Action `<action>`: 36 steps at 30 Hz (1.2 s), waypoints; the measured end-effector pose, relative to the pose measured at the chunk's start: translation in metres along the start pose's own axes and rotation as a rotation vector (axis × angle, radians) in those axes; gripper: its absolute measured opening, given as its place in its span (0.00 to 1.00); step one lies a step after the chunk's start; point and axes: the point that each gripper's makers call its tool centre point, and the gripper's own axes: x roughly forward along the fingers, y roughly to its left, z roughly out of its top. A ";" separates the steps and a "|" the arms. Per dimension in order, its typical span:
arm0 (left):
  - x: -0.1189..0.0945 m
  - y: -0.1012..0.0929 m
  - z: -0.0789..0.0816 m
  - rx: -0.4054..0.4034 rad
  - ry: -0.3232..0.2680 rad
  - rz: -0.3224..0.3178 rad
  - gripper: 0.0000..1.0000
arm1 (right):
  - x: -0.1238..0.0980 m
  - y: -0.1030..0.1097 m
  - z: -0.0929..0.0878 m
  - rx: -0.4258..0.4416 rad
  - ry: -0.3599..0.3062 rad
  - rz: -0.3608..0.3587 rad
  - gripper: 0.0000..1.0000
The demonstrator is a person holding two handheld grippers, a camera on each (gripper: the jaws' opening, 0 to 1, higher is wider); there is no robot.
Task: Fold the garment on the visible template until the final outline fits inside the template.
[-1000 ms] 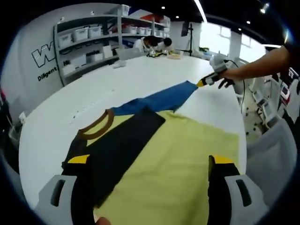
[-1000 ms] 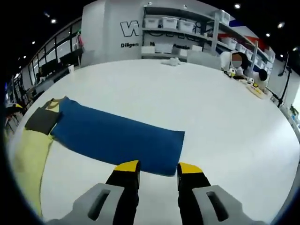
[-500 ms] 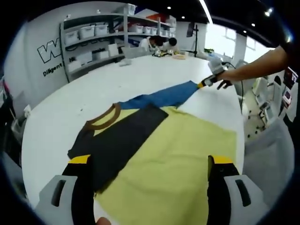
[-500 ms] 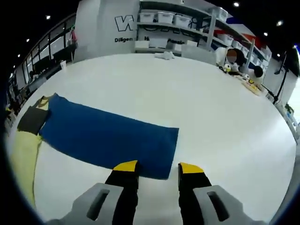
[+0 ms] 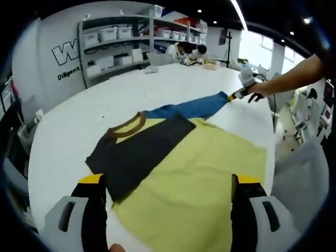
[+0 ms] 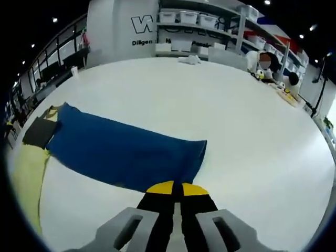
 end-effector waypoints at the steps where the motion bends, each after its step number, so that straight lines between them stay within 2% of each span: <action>1: -0.001 0.000 -0.001 -0.003 0.000 0.005 0.92 | -0.002 0.002 -0.001 -0.005 0.007 0.009 0.00; 5: -0.005 -0.002 -0.005 -0.020 -0.002 0.009 0.93 | -0.010 0.003 0.006 -0.035 -0.014 0.026 0.00; 9: -0.010 -0.002 -0.009 -0.013 -0.004 0.012 0.93 | -0.019 0.008 0.022 0.039 -0.077 0.066 0.00; 12: -0.014 0.001 -0.013 -0.031 -0.012 0.018 0.93 | -0.027 0.011 0.033 0.049 -0.109 0.085 0.00; 23: -0.029 0.011 -0.019 -0.047 -0.044 0.031 0.93 | -0.048 0.029 0.058 0.031 -0.150 0.111 0.00; 36: -0.048 0.019 -0.022 -0.042 -0.091 0.034 0.93 | -0.077 0.070 0.098 -0.003 -0.219 0.160 0.00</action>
